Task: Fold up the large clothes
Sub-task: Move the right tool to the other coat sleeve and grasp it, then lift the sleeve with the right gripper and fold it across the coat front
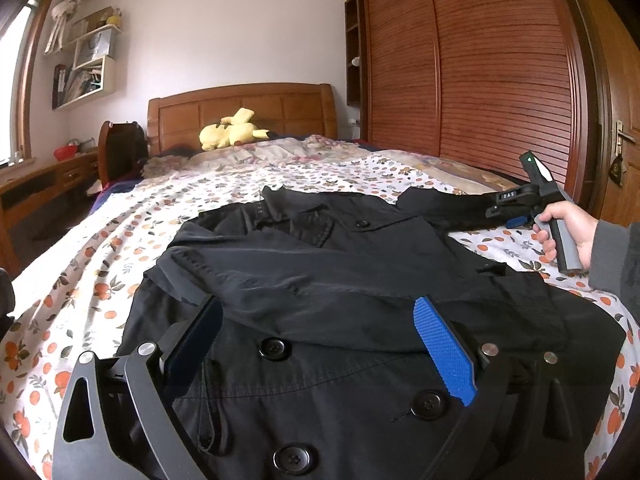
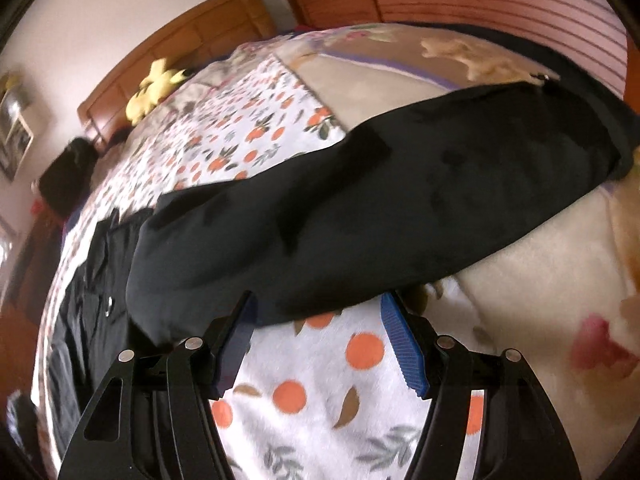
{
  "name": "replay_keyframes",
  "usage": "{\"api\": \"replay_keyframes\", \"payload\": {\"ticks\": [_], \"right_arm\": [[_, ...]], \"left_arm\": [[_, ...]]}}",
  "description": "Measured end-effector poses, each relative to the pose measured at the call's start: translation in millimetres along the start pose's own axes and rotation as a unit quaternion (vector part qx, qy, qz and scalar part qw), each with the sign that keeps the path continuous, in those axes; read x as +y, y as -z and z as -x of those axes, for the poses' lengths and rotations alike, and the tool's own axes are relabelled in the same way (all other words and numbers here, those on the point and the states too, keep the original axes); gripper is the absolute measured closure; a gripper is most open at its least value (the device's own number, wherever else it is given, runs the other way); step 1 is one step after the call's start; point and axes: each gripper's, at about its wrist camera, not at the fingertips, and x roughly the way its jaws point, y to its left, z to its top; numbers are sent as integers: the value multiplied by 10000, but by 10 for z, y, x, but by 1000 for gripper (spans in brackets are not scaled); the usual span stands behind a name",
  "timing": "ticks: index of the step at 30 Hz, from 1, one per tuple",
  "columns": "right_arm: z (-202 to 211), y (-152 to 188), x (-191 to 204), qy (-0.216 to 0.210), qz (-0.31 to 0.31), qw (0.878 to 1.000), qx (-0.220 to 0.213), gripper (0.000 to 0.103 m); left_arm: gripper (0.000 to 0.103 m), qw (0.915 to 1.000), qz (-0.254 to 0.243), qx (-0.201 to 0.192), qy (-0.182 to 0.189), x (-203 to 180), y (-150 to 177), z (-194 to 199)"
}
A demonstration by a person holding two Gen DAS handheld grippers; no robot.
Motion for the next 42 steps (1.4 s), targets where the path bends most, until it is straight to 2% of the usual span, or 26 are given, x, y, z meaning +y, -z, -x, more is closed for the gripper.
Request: {"api": "replay_keyframes", "payload": {"ticks": [2,3,4,6,8,12,16,19,25,28,32,38,41,42], "right_arm": [[-31,-53,-16,143,6,9999,-15,47],[-51,-82,-20,235,10,9997,-13,58],[-62,-102,-28,306,14,9995,-12,77],[-59,-160,-34,360,34,9993,-21,96],[40,-216,10,385,115,9989,-232,101],[373,-273,349,383,662,9945,-711,102],[707,-270,773,-2,1210,9877,-985,102],[913,-146,1146,-358,1663,9800,-1037,102],[1129,316,1849,-976,2513,9596,-801,101],[1114,563,2062,-1116,2770,9526,-581,101],[1017,835,2181,-1151,2943,9484,-254,100],[911,1143,2129,-1055,3031,9470,161,97],[968,1252,2087,-1059,3052,9460,267,86],[1018,1287,2070,-1081,3056,9456,275,77]], "left_arm": [[6,10000,-6,2,8,-4,0,1],[6,10000,-8,4,10,-1,0,3],[6,10000,-6,4,9,0,0,3],[6,10000,-3,-1,7,0,0,4],[6,10000,-5,0,7,0,0,3],[6,10000,4,6,10,-2,0,2],[6,10000,19,-3,12,9,0,14],[6,10000,9,-7,7,8,2,13],[6,10000,17,-4,11,11,2,11],[6,10000,21,-6,11,13,2,13],[6,10000,13,-3,12,13,2,13],[6,10000,13,-3,16,18,-1,13],[6,10000,8,-16,20,16,-4,17],[6,10000,5,-25,25,16,-5,20]]}}
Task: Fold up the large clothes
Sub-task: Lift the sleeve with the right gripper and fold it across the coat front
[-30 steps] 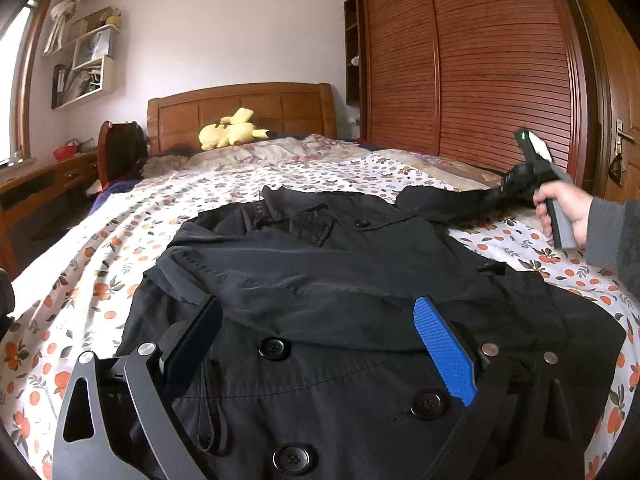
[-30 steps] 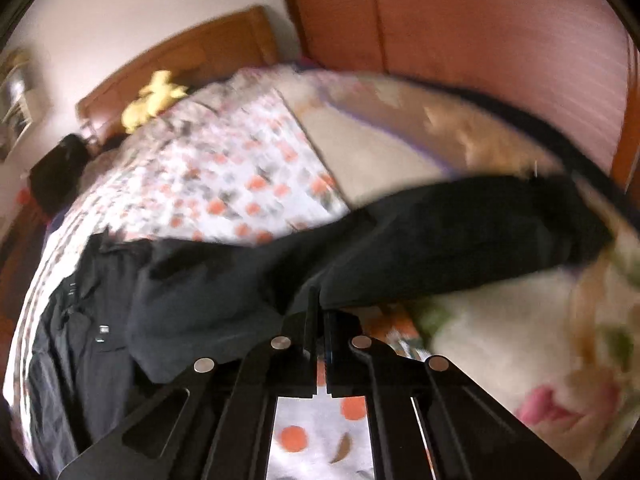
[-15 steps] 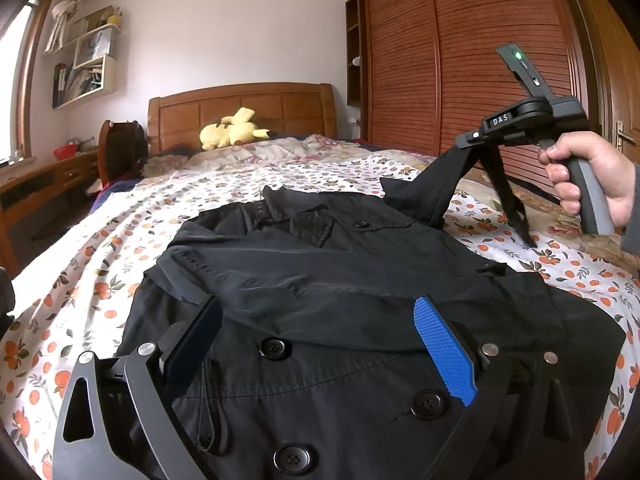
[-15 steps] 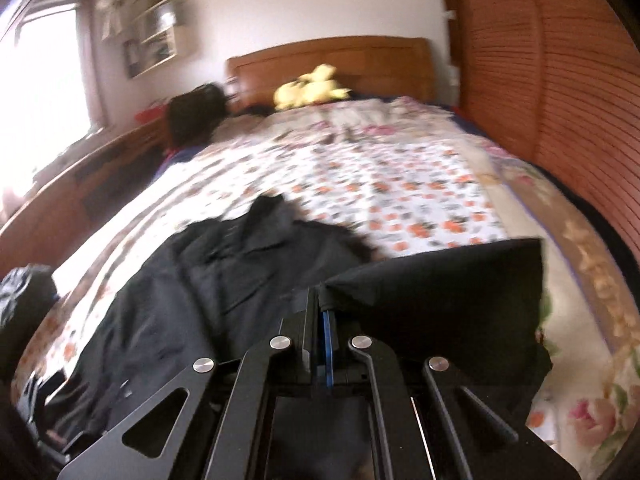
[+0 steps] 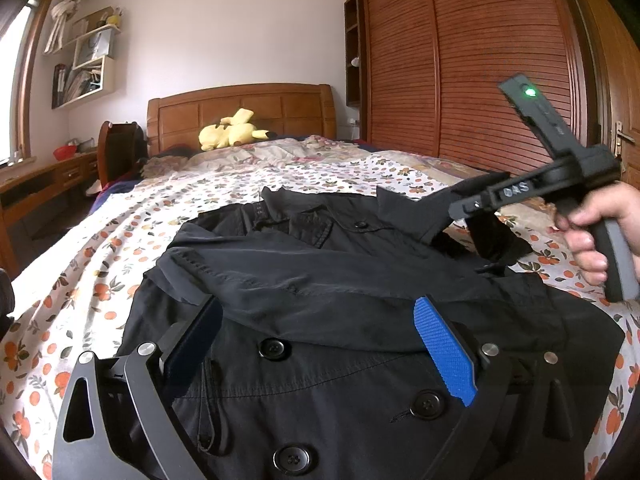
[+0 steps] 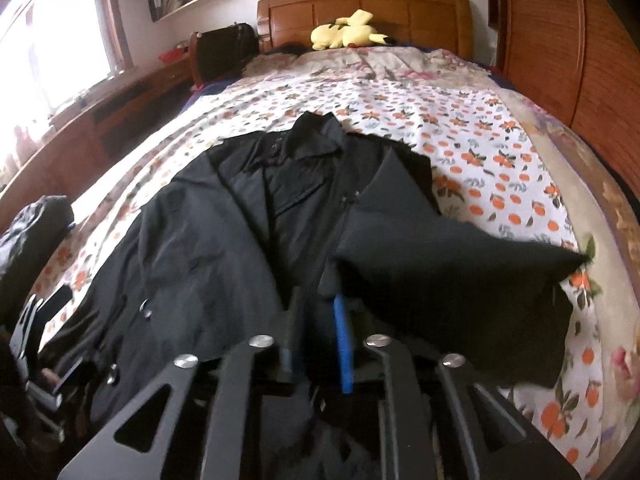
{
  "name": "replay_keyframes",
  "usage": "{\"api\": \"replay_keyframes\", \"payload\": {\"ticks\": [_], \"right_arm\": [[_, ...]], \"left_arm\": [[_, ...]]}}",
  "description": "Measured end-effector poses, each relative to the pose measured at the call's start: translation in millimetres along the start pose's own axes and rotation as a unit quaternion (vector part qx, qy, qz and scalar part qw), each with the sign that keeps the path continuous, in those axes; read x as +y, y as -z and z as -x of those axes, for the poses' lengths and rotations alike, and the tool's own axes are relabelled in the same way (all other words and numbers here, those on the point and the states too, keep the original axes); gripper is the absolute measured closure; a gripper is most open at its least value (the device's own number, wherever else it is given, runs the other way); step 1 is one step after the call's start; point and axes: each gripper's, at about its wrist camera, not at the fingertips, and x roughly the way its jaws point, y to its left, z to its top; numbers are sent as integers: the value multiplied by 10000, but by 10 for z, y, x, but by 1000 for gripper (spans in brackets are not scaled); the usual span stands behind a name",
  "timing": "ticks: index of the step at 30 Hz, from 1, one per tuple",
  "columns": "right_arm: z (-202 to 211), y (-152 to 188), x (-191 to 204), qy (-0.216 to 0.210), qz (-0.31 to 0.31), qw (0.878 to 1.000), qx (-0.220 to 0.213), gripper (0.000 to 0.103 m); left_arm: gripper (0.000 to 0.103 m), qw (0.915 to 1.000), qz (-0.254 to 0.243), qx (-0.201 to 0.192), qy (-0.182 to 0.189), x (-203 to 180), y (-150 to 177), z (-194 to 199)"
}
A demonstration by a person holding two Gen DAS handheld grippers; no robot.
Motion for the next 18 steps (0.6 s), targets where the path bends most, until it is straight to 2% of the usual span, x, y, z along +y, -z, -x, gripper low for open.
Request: {"api": "replay_keyframes", "payload": {"ticks": [1,2,6,10,13,15,18], "right_arm": [[40,20,25,8,27,10000,-8,71],[103,55,57,44,99,9999,-22,70],[329,121,104,232,304,9993,-58,70],[500,102,8,473,186,9985,-192,70],[596,55,-129,819,52,9959,-369,68],[608,24,-242,1067,-40,9933,-447,60],[556,6,-454,1400,-257,9888,-443,59]], "left_arm": [[6,10000,-4,-13,5,0,-3,5],[6,10000,-7,-22,9,-1,-5,10],[6,10000,7,-77,40,4,-19,59],[6,9998,47,-126,120,18,-50,155],[6,9997,25,-180,164,28,-71,246],[6,9996,9,-217,178,40,-78,310],[6,9995,15,-247,184,88,-81,390]]}}
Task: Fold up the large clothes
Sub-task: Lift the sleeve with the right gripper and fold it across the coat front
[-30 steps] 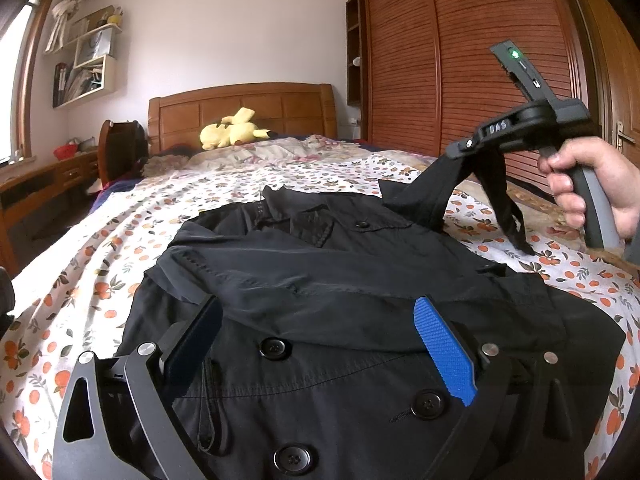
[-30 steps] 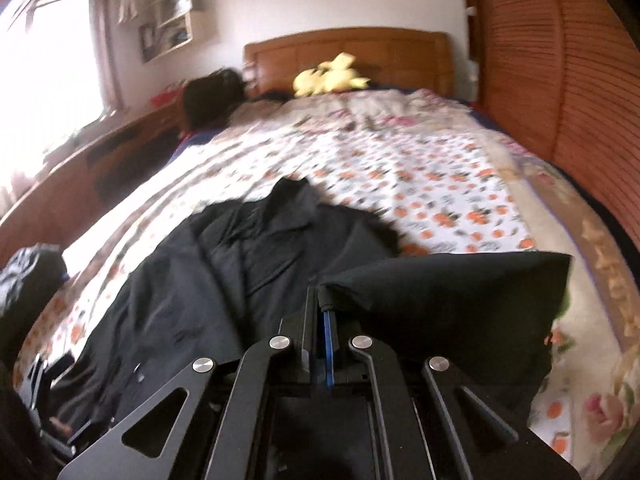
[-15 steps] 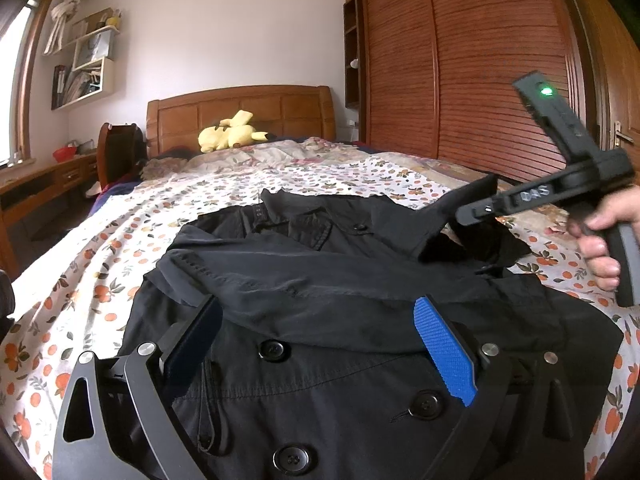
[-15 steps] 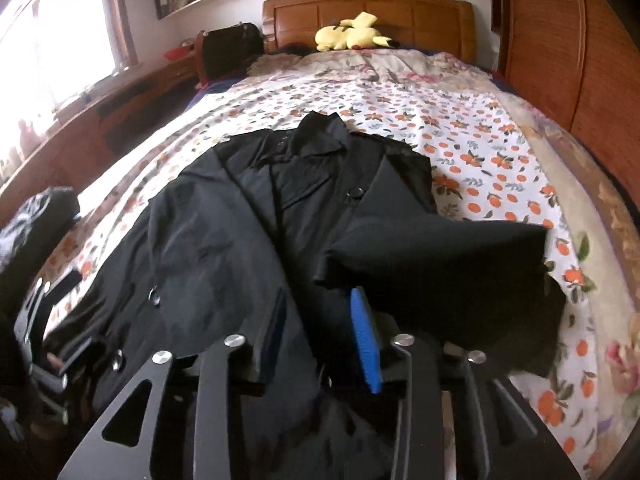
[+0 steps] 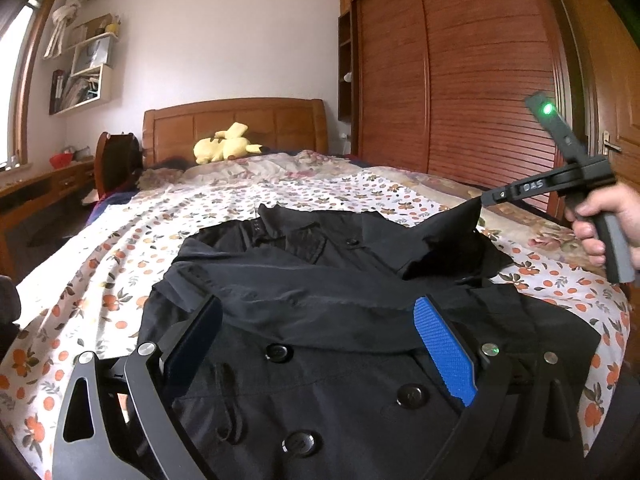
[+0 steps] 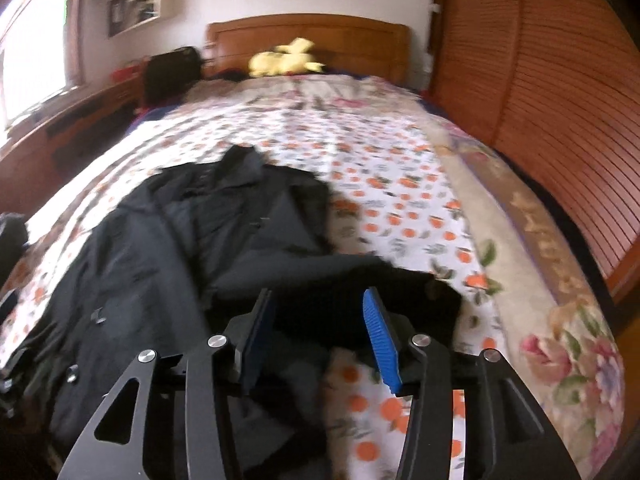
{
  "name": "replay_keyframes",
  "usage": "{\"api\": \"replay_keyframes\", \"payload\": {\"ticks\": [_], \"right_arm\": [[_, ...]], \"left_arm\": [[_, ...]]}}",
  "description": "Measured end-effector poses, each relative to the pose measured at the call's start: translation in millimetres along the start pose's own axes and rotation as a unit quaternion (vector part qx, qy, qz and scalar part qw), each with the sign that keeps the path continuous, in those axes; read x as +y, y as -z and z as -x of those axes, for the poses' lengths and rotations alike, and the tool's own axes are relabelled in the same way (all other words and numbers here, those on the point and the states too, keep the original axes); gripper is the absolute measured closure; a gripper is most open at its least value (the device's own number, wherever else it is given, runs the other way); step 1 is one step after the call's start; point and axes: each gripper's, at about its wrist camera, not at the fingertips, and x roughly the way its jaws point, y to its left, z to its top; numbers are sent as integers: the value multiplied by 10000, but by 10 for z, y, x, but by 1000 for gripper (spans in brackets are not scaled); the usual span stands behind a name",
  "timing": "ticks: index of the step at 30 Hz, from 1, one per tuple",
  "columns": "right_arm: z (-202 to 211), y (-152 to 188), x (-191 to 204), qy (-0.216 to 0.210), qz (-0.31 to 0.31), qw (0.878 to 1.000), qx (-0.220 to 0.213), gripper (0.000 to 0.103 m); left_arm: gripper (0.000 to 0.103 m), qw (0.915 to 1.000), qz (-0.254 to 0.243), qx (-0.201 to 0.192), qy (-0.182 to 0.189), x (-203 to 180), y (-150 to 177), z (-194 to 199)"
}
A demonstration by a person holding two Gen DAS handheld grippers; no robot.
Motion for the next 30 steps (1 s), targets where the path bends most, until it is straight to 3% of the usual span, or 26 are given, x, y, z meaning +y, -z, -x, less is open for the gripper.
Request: {"api": "replay_keyframes", "payload": {"ticks": [9,16,17,18,24,30], "right_arm": [[-632,216,-492,731,-517,9941,615,57],[-1116,434,-829,784,-1246,9816,1217,55],[-1161,459,-862,692,-1352,9803,1265,71],[-1170,467,-870,590,-1400,9802,1273,94],[-791,270,-676,559,-906,9923,629,99],[-58,-29,-299,406,-309,9981,-334,99]], "left_arm": [[6,9999,102,-4,-20,191,15,226],[6,9999,142,-48,-32,263,7,314],[6,9999,149,-51,-40,268,2,316],[6,9999,156,-54,-49,270,0,318],[6,9998,111,-15,-140,248,25,297],[6,9999,73,-1,-143,226,53,347]]}}
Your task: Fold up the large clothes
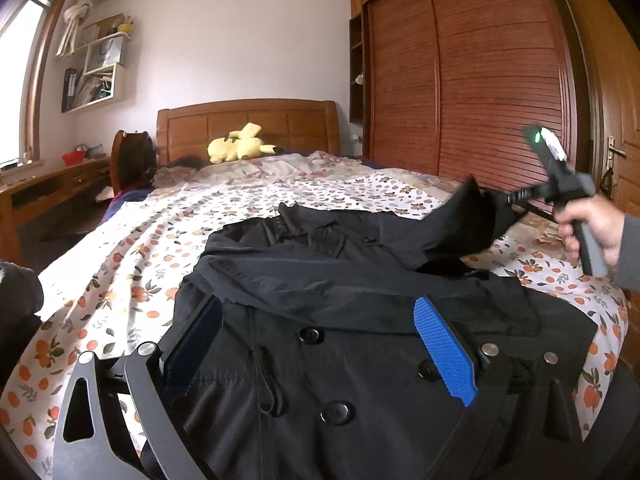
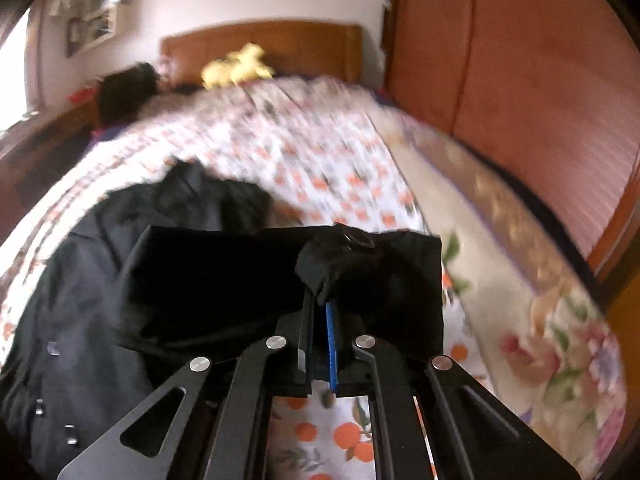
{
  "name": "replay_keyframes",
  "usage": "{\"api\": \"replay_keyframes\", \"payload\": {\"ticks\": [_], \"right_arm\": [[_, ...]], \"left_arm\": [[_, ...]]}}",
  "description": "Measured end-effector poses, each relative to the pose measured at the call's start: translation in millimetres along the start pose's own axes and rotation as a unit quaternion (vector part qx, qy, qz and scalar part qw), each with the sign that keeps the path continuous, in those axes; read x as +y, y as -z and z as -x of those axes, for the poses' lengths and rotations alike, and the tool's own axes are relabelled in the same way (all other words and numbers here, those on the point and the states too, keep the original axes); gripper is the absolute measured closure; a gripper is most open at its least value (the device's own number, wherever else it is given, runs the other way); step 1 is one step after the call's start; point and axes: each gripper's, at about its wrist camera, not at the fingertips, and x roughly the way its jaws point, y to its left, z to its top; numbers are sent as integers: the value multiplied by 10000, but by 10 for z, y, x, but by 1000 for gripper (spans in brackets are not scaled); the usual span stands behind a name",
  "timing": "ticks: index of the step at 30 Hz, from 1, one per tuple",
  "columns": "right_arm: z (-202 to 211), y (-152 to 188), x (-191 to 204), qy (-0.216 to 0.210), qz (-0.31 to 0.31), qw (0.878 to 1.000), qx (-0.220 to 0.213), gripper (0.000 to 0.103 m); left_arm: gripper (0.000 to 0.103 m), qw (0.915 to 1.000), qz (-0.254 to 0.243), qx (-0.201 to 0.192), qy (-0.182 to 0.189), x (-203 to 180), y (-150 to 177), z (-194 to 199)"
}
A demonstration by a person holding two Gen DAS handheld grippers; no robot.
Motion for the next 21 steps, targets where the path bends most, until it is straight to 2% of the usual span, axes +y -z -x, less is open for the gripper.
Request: {"api": "replay_keyframes", "payload": {"ticks": [4,9,21], "right_arm": [[407,-145,319,-275,358,9983,-356,99],[747,-207,703,-659,667,9939,-586,99],[1109,-128,1574,-1435,1237,9800,-618,98]], "left_arm": [[6,10000,16,-24,-35,24,11,67],[6,9998,-1,-87,-153,84,34,186],[6,9990,142,-143,-400,393,116,450]]}}
